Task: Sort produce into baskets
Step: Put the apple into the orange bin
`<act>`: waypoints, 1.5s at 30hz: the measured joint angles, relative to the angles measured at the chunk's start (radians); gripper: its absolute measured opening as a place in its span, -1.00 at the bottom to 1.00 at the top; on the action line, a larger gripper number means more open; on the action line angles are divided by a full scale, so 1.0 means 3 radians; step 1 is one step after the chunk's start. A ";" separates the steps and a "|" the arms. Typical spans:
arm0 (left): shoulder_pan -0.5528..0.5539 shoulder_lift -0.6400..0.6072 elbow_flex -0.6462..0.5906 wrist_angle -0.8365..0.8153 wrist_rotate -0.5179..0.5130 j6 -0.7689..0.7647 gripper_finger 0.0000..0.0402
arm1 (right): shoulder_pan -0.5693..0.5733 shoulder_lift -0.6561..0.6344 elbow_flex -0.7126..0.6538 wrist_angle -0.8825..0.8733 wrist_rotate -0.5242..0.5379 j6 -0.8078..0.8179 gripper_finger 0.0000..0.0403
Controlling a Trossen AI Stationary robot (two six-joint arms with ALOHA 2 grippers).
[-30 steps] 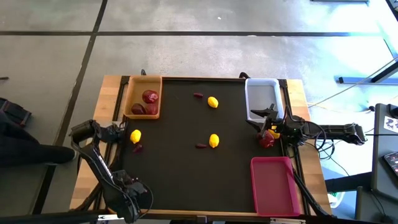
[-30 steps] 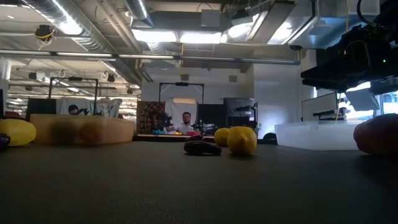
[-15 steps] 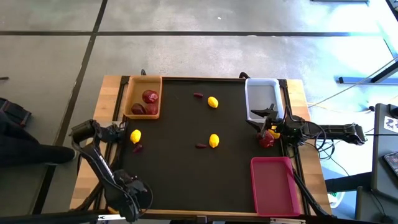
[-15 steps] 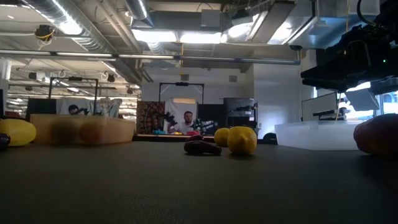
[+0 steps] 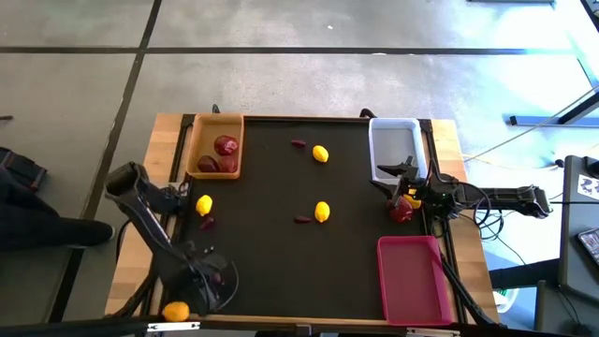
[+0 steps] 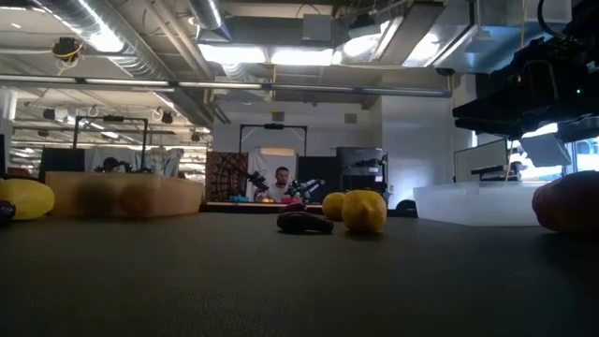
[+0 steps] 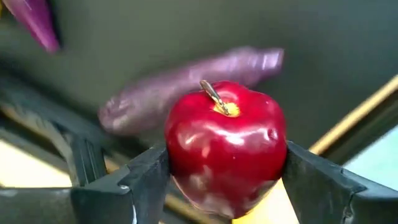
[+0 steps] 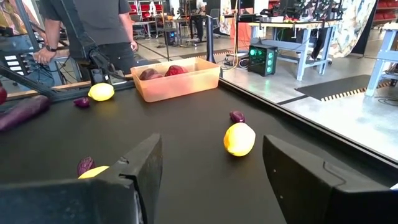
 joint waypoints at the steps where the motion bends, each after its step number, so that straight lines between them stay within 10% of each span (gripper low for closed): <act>1: 0.0047 -0.0053 0.0000 -0.0021 -0.0095 0.0000 0.31 | 0.0000 0.0000 0.0000 0.0000 0.0000 0.0000 0.19; 26: 0.1164 -0.0514 -0.0381 -0.0525 -0.2350 0.0558 0.31 | 0.0001 -0.0001 0.0000 0.0027 0.0000 0.0080 0.19; 45: 0.2699 -0.0692 -0.1085 -0.0828 -0.3107 -0.0026 0.31 | 0.0000 0.0000 -0.0004 0.0138 0.0332 0.0043 0.19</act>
